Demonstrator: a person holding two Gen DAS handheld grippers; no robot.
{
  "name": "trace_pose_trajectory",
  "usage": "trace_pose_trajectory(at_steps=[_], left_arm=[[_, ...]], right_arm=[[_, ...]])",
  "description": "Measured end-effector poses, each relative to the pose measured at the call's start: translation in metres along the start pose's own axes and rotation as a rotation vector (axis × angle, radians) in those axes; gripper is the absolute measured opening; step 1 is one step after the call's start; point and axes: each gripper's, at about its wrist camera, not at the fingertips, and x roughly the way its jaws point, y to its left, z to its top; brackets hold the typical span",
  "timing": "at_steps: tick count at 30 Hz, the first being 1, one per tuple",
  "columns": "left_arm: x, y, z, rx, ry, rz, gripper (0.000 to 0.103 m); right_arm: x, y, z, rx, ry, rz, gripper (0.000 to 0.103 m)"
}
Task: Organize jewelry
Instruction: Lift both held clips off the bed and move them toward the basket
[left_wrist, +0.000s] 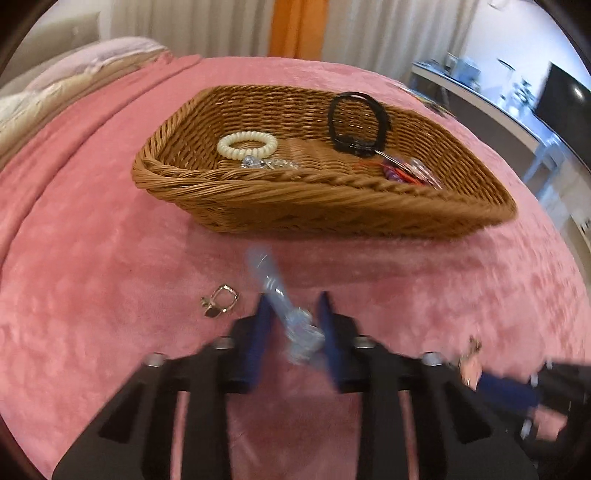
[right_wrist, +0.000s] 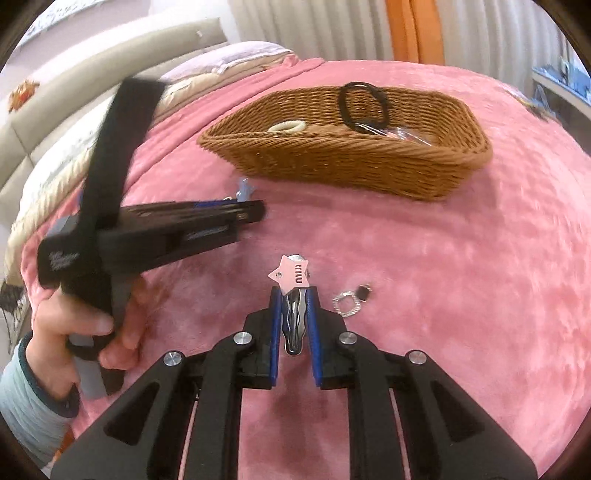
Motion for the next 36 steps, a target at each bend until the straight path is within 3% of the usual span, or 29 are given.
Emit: trace_pose_trajectory(at_steps=[9,17,25,27,29,31,36], left_arm=[[-0.051,0.014,-0.057,0.136,0.021,-0.137,0.010],[-0.084,0.019,-0.099,0.109,0.014,-0.175,0.007],[-0.089,0.020,-0.111,0.093,-0.001,-0.210,0.008],[-0.090,0.022,-0.111,0.088,-0.002,-0.231,0.018],[-0.091,0.022,-0.111,0.085,-0.007,-0.242,0.026],[-0.091,0.020,-0.112,0.093,-0.014,-0.238,0.032],[-0.087,0.017,-0.114,0.096,-0.028,-0.213,0.032]], right_arm=[[-0.007,0.010,-0.011,-0.017,0.006,-0.045,0.012],[-0.022,0.027,-0.033,-0.049,0.003,-0.157,0.012],[-0.022,0.028,-0.047,-0.049,0.026,-0.180,0.012],[-0.022,0.028,-0.047,-0.044,0.023,-0.169,0.018],[-0.024,0.026,-0.048,-0.030,0.010,-0.161,0.036],[-0.026,0.024,-0.050,-0.016,-0.001,-0.157,0.047],[-0.022,0.025,-0.051,-0.011,0.003,-0.167,0.047]])
